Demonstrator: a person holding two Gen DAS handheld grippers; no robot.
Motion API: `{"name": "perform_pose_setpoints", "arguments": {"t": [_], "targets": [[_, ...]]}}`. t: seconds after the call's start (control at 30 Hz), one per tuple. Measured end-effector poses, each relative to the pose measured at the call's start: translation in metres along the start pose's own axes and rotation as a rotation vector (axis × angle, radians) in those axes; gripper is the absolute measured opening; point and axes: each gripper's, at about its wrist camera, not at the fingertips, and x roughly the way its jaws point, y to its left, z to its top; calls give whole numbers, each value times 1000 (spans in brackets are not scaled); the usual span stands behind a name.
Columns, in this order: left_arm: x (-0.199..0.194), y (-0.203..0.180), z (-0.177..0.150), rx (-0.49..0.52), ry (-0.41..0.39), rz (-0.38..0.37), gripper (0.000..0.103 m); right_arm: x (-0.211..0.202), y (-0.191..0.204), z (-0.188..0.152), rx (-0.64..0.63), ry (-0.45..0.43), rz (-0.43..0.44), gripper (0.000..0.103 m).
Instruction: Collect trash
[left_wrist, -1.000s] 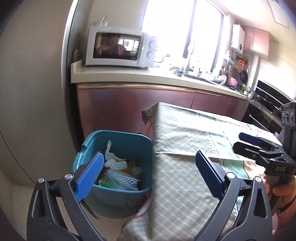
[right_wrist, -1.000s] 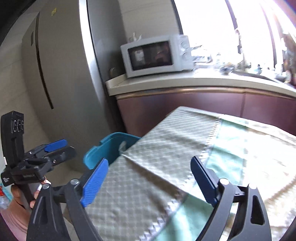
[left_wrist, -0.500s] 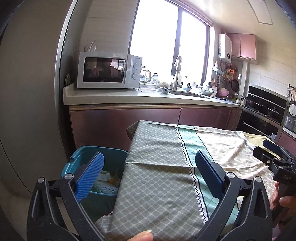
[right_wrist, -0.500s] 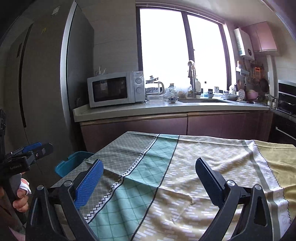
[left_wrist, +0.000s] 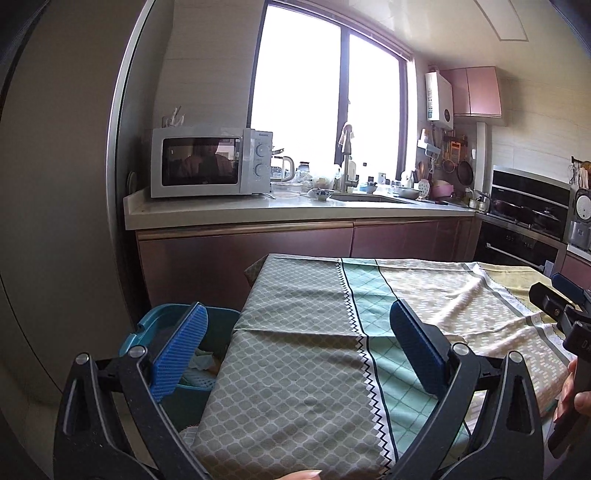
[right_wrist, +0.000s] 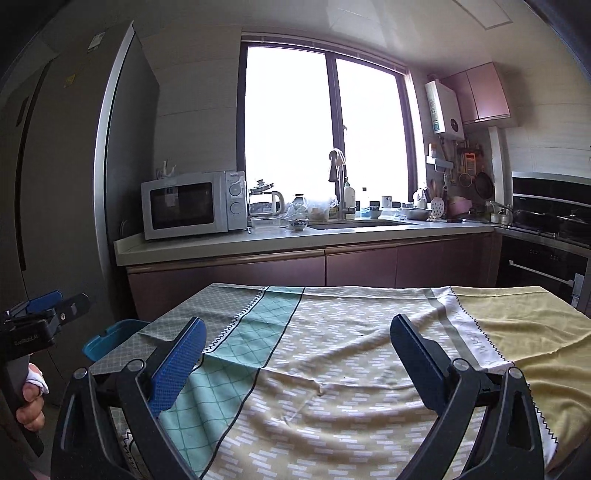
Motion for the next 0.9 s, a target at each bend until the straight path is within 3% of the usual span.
{"name": "perform_pose_setpoints", "arguments": {"t": [0.9], "targets": [[-21, -25, 6, 30, -70, 34, 97, -13, -9, -1, 17, -18, -4, 96]]}}
